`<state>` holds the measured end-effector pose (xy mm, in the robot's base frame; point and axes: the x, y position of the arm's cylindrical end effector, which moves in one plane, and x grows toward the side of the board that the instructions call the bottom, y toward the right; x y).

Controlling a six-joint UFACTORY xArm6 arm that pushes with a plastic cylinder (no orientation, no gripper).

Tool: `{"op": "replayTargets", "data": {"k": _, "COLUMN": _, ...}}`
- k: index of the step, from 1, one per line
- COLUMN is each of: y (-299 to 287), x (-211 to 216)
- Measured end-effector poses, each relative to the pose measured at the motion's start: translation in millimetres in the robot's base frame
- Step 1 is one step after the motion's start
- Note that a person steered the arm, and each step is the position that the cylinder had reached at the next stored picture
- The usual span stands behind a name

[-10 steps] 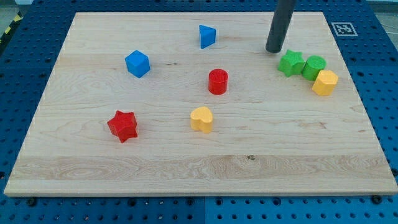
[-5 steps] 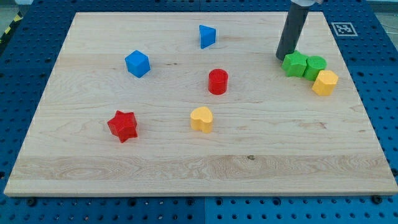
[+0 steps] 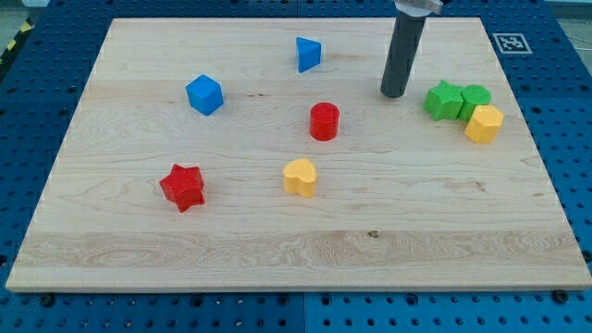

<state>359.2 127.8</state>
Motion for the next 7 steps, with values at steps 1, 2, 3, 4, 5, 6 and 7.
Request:
{"op": "replayTargets", "data": {"k": 1, "y": -3, "x": 19}}
{"op": "replayTargets", "data": {"k": 2, "y": -3, "x": 40}}
{"op": "replayTargets", "data": {"k": 3, "y": -5, "x": 59}}
{"op": "replayTargets", "data": {"k": 4, "y": -15, "x": 76}}
{"op": "replayTargets", "data": {"k": 5, "y": -42, "x": 78}}
{"op": "replayTargets", "data": {"k": 6, "y": -75, "x": 78}}
{"op": "replayTargets", "data": {"k": 7, "y": -92, "x": 78}}
